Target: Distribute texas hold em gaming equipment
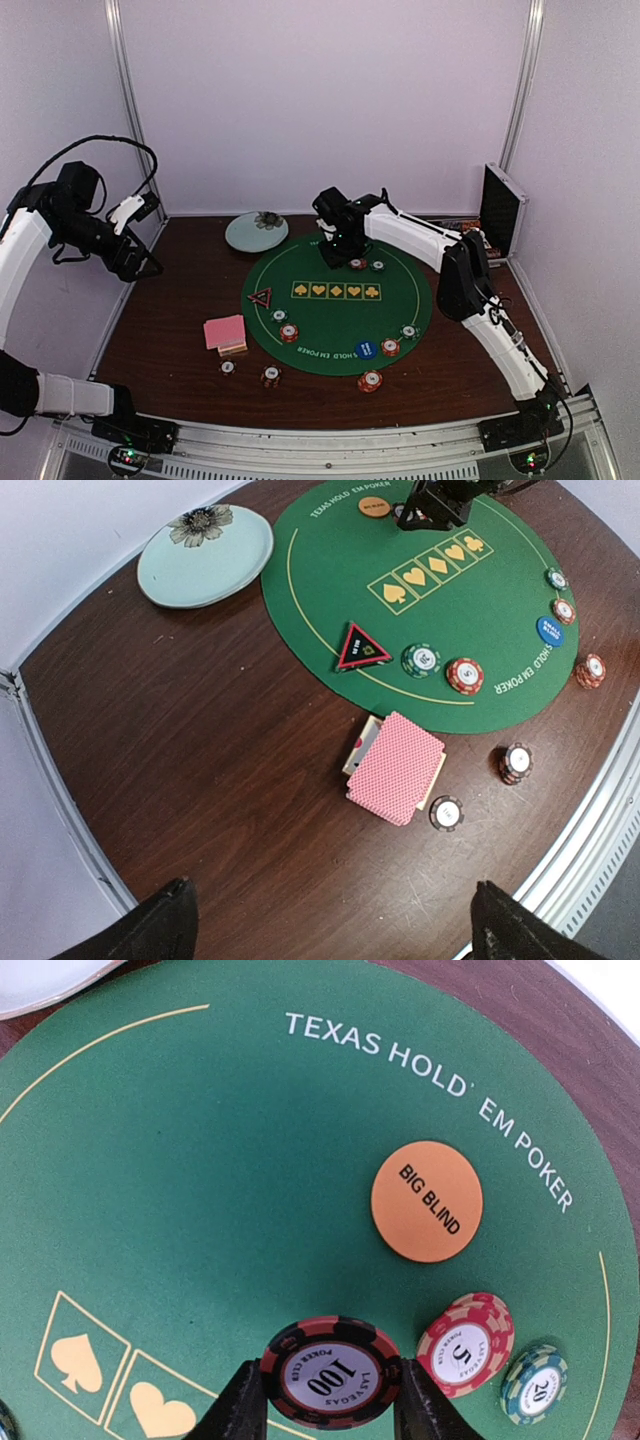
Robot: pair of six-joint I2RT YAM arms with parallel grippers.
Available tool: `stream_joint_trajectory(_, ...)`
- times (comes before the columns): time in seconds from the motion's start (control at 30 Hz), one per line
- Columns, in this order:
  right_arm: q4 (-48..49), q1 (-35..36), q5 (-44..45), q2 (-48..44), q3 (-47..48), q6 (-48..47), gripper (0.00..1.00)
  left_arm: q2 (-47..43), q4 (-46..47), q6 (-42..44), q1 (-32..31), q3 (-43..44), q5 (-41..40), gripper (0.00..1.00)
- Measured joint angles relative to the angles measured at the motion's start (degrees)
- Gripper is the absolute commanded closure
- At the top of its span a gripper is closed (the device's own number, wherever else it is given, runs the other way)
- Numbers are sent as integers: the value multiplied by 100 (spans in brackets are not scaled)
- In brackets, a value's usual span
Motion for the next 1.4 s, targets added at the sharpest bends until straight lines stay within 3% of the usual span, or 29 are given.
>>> stream_joint_trajectory(0.27,203,-26,-50,282,31,0,69,48,0,0,0,2,-4,2)
stream_joint_trajectory(0.37,221,-28,-55,345,31,0,48,48,0,0,0,2,-9,2)
stream_joint_trajectory(0.43,236,-31,-57,345,33,-4,39,48,-2,0,0,2,-11,3)
stream_joint_trajectory(0.87,251,-24,-74,256,33,9,37,48,0,0,0,2,-9,2)
stream_joint_trajectory(1.1,258,275,-98,-540,-247,9,36,44,0,-4,0,13,-15,2)
stream_joint_trajectory(1.4,503,1720,-105,-2201,-1926,142,16,-17,0,-9,0,13,-44,2)
